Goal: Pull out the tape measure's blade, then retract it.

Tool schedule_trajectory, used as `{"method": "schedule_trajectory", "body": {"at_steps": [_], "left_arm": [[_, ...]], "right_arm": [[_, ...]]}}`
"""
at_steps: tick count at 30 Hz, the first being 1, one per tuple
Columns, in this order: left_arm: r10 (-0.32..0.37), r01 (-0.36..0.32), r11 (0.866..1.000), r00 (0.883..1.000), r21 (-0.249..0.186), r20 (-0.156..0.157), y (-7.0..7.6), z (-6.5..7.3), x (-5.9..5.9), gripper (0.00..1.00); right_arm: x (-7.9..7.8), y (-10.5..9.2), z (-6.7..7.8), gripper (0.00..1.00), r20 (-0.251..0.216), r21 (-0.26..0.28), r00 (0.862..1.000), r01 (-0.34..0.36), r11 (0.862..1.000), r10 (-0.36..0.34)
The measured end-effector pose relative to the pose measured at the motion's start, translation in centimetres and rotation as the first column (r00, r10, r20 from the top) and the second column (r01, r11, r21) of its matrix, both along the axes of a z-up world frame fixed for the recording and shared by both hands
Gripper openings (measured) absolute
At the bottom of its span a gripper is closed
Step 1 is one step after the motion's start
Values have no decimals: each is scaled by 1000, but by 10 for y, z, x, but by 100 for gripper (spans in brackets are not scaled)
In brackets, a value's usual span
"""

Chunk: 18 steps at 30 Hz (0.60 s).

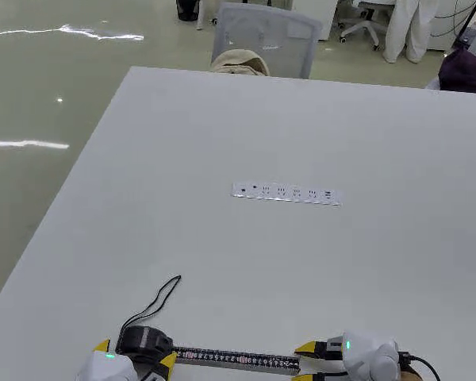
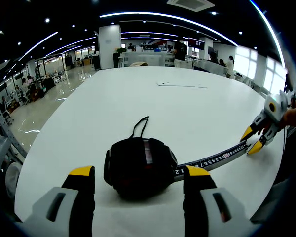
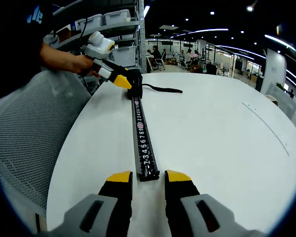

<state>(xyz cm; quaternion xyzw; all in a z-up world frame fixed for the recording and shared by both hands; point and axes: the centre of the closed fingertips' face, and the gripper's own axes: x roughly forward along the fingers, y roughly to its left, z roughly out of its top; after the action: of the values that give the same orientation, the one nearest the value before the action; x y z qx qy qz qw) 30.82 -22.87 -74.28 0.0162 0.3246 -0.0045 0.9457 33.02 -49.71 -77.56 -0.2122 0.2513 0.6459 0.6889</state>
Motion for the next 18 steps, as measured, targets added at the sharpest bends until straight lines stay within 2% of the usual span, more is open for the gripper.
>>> {"method": "schedule_trajectory", "body": {"at_steps": [7, 18], "left_arm": [[12, -12, 1000, 1000, -13, 3, 0, -2, 2, 68], [35, -35, 999, 999, -17, 10, -1, -4, 1, 67]], "right_arm": [[-1, 2, -1, 15, 0, 5, 1000, -17, 1000, 17], [-2, 2, -2, 13, 16, 6, 1000, -14, 1000, 14]]}}
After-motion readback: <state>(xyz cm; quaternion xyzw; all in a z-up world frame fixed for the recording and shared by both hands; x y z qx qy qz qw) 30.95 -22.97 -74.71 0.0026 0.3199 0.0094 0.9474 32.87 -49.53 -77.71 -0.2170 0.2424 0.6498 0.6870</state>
